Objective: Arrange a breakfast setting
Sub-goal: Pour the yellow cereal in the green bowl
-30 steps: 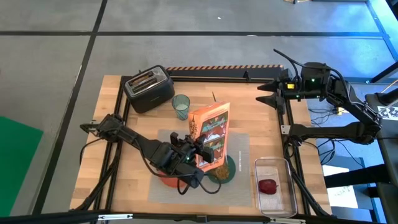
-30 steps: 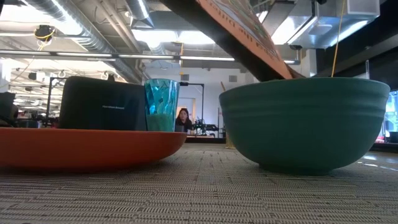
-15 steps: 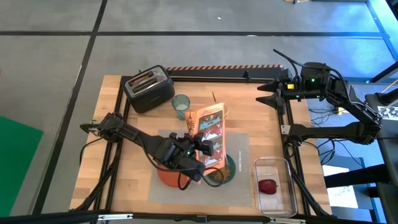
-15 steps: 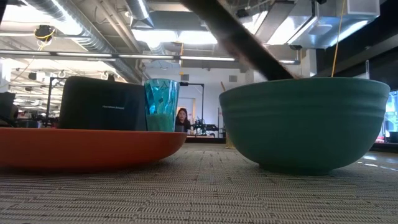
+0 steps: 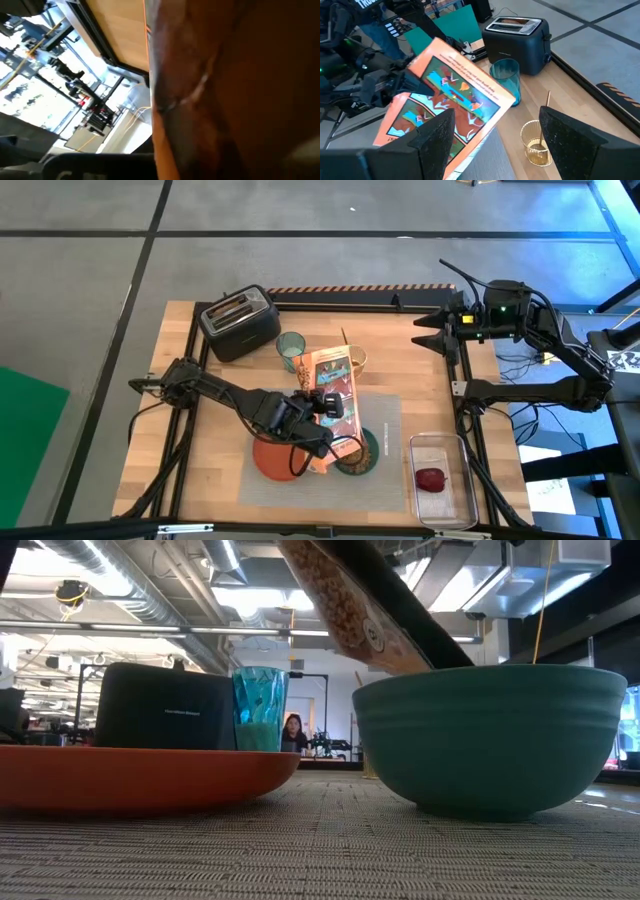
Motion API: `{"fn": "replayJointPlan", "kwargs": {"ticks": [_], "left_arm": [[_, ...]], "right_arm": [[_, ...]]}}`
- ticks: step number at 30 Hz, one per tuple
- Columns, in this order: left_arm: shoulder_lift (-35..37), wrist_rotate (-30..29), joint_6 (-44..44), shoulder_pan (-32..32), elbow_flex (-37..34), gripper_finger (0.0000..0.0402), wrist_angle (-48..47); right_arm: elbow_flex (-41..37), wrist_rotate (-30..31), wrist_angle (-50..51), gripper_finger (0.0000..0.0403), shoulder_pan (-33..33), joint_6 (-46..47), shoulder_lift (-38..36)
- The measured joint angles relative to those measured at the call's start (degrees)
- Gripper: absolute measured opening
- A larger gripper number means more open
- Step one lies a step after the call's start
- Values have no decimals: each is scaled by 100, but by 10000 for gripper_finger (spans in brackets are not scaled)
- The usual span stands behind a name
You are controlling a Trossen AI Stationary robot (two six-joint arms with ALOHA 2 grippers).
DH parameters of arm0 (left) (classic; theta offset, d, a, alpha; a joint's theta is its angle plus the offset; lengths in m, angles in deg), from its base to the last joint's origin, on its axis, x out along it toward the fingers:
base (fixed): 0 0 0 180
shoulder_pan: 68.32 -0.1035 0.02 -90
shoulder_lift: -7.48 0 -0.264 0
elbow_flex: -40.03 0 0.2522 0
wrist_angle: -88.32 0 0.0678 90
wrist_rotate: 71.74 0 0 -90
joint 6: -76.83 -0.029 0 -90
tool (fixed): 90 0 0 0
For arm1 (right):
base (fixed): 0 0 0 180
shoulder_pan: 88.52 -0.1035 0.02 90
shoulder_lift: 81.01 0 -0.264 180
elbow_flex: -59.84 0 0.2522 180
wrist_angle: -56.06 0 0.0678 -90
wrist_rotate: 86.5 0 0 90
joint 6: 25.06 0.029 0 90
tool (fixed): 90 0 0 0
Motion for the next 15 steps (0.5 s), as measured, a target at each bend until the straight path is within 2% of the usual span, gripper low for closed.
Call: {"fn": "replayJointPlan", "kwargs": {"ticks": [5, 10, 15], "left_arm": [[0, 121, 197, -113, 3, 14, -241], [64, 520, 448, -245, 4, 14, -244], [109, 546, 450, -321, 4, 14, -254]], "right_arm": [[0, 2, 0, 280, 1, 0, 0], [0, 1, 0, 280, 0, -12, 0], [0, 2, 0, 280, 1, -44, 0]]}}
